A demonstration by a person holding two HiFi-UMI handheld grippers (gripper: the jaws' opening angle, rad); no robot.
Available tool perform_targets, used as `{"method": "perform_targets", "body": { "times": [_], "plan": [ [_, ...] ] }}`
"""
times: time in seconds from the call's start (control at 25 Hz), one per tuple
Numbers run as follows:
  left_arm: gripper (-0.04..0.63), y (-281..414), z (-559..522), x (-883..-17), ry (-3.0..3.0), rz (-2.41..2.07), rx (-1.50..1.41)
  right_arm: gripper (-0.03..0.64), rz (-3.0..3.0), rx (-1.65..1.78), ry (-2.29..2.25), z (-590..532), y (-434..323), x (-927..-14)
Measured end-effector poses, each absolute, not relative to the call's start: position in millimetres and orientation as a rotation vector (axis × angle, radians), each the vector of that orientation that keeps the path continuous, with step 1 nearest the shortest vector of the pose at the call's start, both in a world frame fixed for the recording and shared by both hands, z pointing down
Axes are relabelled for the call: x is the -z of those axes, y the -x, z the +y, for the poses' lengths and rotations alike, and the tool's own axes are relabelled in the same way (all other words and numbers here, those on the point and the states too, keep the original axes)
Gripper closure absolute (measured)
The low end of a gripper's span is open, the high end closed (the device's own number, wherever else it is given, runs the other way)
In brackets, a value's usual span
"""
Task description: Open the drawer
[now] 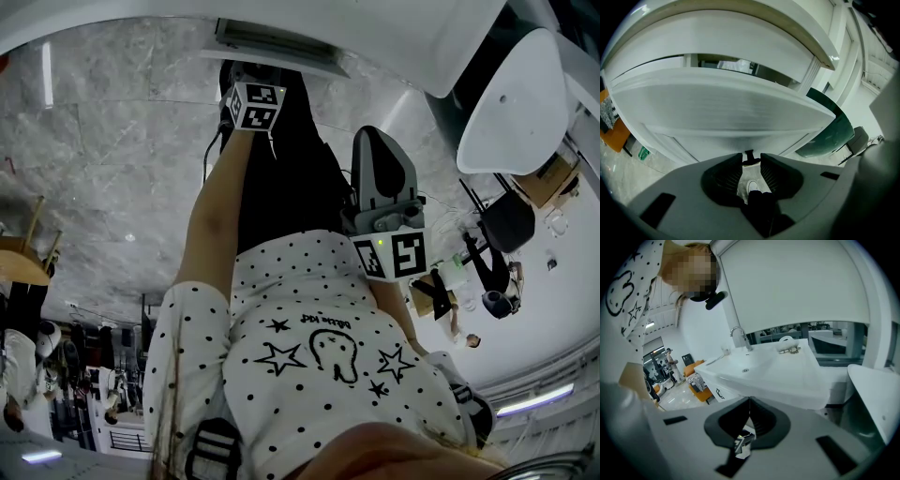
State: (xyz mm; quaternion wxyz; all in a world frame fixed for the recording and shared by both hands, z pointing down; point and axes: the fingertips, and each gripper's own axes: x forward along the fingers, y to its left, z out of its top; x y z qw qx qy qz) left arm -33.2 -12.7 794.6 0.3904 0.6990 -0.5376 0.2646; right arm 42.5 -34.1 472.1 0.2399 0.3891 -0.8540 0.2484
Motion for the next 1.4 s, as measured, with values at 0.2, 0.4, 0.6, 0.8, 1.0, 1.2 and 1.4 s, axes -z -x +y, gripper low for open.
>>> {"method": "perform_targets", "body": {
  "times": [0.2, 0.4, 0.6, 0.8, 1.0, 1.2, 1.4],
  "plan": [
    [0.474, 36.2, -11.1, -793.6, -1.75, -1.376, -0.676, 0.601, -2.341, -0.682, -1.067, -32.5, -41.9, -470.9],
    [0.472, 34.1, -9.0, -789.6, -1.708, -1.368, -0.675, 0.601, -2.345, -0.682, -1.069, -32.7, -44.5, -470.3],
    [0.558, 41.2, -6.9, -778.4, -1.699, -1.414, -0.66, 0.601, -2.364, -0.682, -1.07, -37.7, -43.3, -471.1],
    [0.576, 43.7, 2.4, -763.8, -1.721, -1.411, -0.663, 0.601, -2.379, -0.678, -1.071, -35.4, -41.2, -465.5],
    [0.59, 41.9, 0.2, -755.2, -1.73, -1.412, -0.651, 0.601, -2.39, -0.681, -1.075, -36.9, -42.9, -463.3],
    [0.591, 43.8, -3.5, -748.4, -1.733, -1.428, -0.639, 0.601, -2.396, -0.684, -1.084, -36.6, -44.2, -460.7],
    [0.591, 41.6, -3.5, -743.6, -1.75, -1.421, -0.643, 0.601, -2.402, -0.699, -1.107, -38.4, -47.2, -458.7]
  ]
}}
